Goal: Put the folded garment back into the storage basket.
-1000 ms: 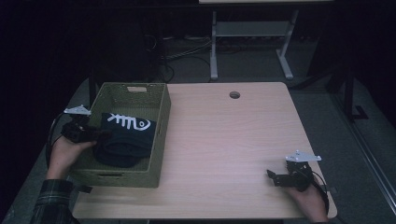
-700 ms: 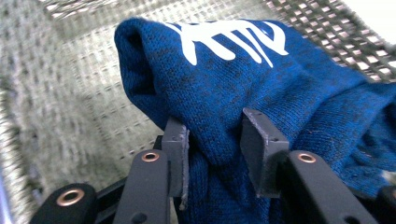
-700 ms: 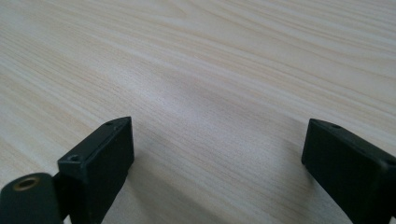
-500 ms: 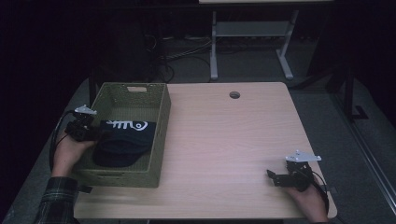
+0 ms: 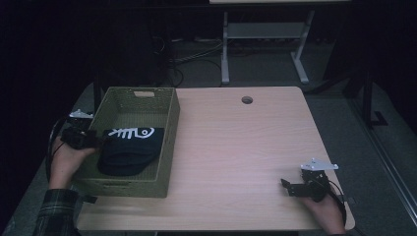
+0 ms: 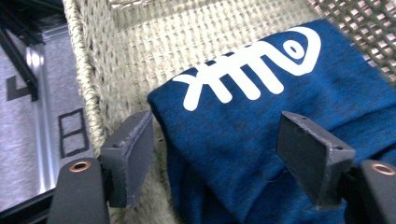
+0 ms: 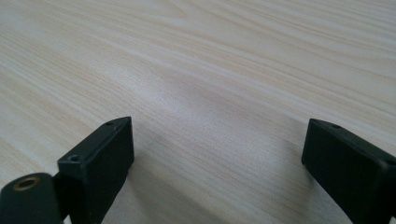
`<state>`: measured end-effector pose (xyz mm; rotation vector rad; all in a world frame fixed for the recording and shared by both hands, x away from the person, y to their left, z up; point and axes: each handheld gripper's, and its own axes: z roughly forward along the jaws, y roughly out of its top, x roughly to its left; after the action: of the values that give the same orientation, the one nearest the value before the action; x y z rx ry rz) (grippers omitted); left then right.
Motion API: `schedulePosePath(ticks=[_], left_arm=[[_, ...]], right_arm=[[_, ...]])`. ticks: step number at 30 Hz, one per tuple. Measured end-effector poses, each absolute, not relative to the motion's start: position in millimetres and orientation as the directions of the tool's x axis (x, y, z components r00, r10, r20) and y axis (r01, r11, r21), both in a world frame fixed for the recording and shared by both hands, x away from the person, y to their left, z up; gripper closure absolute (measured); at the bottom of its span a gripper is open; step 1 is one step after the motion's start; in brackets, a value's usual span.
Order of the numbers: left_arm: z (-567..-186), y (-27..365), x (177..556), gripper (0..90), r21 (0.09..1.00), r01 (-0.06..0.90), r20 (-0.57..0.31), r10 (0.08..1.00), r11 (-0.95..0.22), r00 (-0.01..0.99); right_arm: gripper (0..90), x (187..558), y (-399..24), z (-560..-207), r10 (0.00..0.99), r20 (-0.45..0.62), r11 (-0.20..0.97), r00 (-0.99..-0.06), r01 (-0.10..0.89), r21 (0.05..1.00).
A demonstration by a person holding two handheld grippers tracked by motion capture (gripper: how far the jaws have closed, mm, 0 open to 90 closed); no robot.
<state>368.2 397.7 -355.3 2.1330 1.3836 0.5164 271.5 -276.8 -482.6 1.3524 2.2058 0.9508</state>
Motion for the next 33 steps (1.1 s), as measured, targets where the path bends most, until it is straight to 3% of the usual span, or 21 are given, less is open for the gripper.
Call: schedulePosePath(ticks=[11,33], left_arm=[[-345,379,361,18.7,0.671,0.675,-0.018,0.904,-0.305,0.427],[-328,300,352,18.1,0.759,0.568,-0.080,0.820,-0.318,0.567]], right_arm=[[8.7,271,-277,-483,0.886,0.026,0.307,-0.463,0.627,0.716],[8.7,271,-277,-482,0.885,0.028,0.307,-0.464,0.628,0.716]])
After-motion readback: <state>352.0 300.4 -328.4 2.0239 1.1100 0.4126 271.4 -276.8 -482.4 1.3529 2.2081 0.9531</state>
